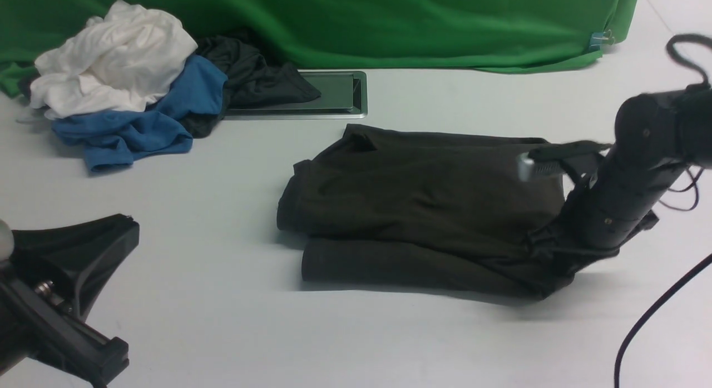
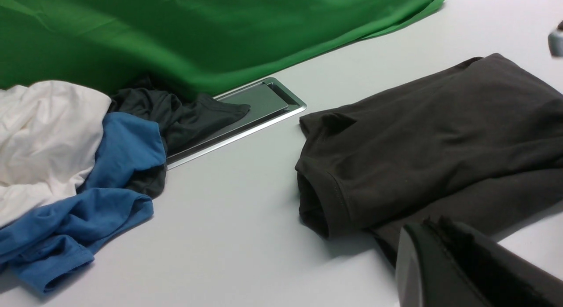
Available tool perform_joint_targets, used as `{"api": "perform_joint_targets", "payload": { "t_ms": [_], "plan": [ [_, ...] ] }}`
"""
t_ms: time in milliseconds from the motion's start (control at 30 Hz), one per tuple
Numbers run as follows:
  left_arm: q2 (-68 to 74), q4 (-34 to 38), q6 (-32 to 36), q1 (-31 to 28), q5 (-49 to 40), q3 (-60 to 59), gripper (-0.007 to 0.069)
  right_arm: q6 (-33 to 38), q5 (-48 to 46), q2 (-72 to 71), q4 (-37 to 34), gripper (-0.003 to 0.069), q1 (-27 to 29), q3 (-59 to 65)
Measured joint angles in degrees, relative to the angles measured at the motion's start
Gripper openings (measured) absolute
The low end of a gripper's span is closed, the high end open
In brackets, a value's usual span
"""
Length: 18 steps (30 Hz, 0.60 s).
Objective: Fold a long-sleeved shirt on a white desktop.
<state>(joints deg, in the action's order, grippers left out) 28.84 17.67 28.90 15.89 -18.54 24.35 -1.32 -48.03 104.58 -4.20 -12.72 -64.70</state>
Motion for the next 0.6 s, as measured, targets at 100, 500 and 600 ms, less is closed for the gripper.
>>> {"api": "perform_joint_targets", "payload": {
  "t_ms": [100,500,600],
  "plan": [
    [0.0,-0.02,0.04,0.0,0.0,-0.04,0.0019,-3.22,2.51,-1.93,0.13,0.0111,0.75,-1.95],
    [0.0,-0.96,0.22,0.0,-0.95,-0.11,0.0019,-7.11,13.89,9.29,-0.16,0.0531,4.48,-15.09],
    [0.0,-0.16,0.22,0.0,-0.95,-0.11,0.0019,-7.11,12.6,13.85,-0.45,0.0494,4.65,-18.11]
  ]
}}
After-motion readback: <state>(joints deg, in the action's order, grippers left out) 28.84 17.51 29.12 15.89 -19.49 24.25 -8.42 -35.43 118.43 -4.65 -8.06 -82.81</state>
